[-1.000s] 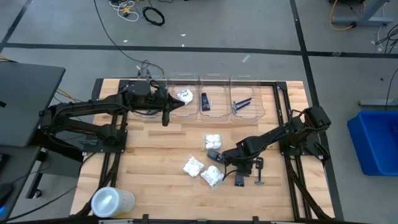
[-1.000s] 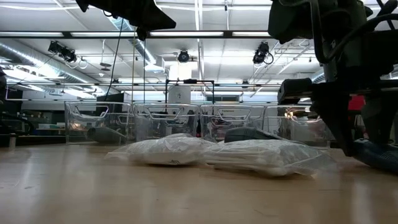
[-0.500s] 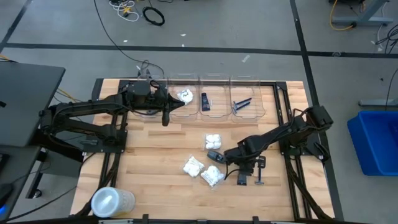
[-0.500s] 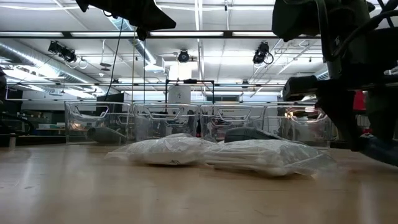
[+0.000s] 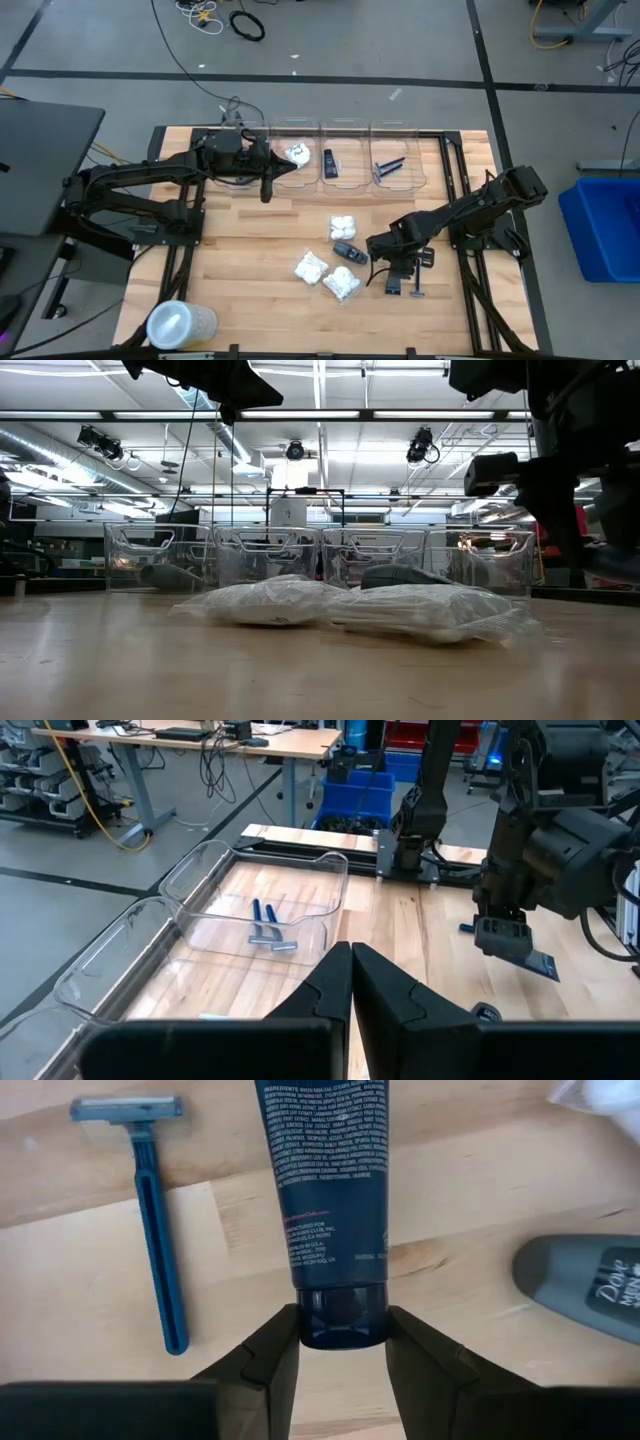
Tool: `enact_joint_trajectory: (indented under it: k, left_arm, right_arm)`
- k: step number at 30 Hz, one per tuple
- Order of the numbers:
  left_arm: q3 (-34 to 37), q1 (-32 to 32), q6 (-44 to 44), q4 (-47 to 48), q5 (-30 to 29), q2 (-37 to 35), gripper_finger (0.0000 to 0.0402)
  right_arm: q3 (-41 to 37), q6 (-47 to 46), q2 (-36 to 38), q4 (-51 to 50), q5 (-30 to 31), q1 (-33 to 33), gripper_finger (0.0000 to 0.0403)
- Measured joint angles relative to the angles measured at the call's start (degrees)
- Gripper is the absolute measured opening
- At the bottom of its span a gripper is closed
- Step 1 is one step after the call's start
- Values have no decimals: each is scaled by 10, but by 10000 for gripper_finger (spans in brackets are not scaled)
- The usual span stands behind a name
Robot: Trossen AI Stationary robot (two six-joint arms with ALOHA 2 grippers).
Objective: Pick & Place Travel size toiletries
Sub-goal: Put the blue shave cream into the middle right transparent bin
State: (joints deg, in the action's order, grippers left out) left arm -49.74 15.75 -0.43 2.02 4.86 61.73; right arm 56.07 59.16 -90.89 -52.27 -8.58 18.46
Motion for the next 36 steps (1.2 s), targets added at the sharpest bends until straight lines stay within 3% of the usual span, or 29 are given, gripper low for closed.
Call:
enact_joint_trajectory:
  k: [12,17,27,36]
  left_arm:
    - [0,0,-5,-2,-2,0,20]
    - [0,0,-9,-2,-2,0,20]
    - [0,0,-11,-2,-2,0,20]
    - [0,0,-17,-2,-3,0,20]
  right_arm:
    - [0,-23,8,23,25,-3,129]
    - [0,-39,40,31,32,-11,124]
    - [0,-68,125,38,116,-37,127]
    - [0,-107,143,83,130,-50,127]
